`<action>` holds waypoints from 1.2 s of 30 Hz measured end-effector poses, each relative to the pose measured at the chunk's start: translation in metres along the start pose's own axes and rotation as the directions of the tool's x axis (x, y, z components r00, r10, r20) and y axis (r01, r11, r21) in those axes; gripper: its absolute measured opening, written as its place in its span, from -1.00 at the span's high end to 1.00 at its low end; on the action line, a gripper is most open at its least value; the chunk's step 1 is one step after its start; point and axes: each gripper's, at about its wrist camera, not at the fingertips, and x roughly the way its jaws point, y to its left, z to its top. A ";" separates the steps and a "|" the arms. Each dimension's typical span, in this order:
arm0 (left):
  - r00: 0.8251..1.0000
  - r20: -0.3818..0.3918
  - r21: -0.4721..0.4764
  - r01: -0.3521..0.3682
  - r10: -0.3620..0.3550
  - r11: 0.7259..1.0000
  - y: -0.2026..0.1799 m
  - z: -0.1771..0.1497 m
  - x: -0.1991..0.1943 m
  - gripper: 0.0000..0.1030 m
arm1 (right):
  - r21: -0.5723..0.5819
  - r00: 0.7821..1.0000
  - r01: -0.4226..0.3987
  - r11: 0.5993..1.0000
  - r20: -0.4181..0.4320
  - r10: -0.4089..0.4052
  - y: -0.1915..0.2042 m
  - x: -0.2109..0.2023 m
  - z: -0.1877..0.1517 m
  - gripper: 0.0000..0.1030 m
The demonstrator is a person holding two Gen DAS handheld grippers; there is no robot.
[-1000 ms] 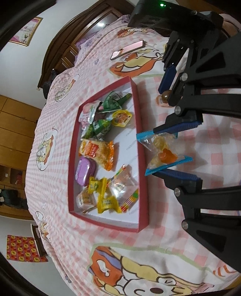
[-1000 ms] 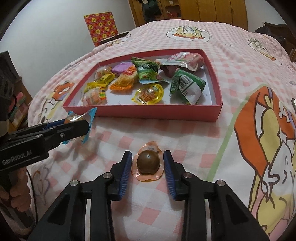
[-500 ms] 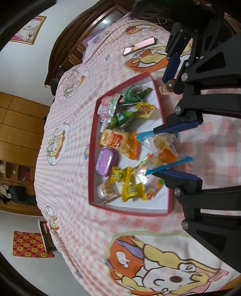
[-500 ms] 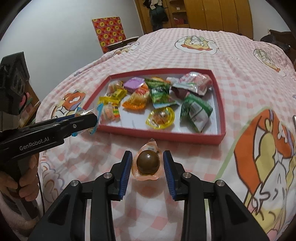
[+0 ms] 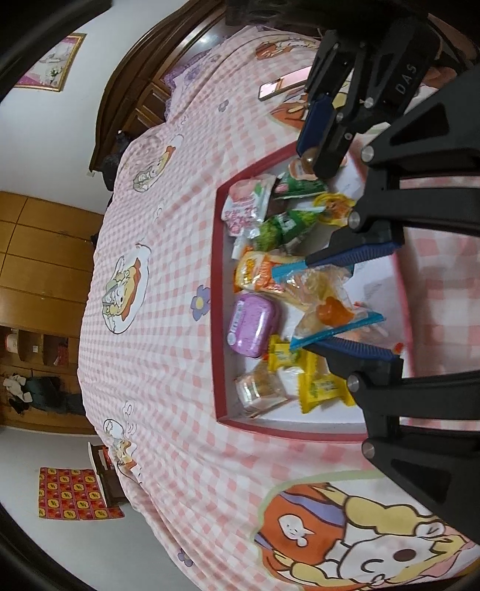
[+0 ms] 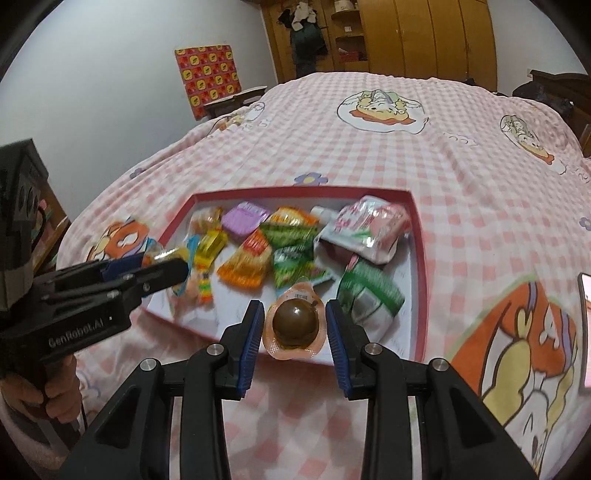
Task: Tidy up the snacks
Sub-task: 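Carry the clear candy and chocolate ball into the box and open both grippers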
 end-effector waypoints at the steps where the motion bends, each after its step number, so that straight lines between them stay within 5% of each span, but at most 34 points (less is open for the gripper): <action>1: 1.000 0.003 -0.003 -0.003 0.003 1.000 0.001 0.002 0.003 0.25 | 0.001 1.000 0.002 1.000 0.002 -0.002 -0.001 0.001 0.003 0.31; 20: 0.998 -0.019 -0.033 -0.067 0.066 0.997 0.011 0.015 0.057 0.25 | 0.016 1.000 0.031 0.999 0.001 -0.031 -0.012 0.043 0.021 0.31; 36: 0.996 -0.011 -0.018 -0.086 0.086 0.996 0.011 0.014 0.057 0.22 | 0.033 0.999 0.031 0.999 0.026 -0.032 -0.015 0.046 0.022 0.24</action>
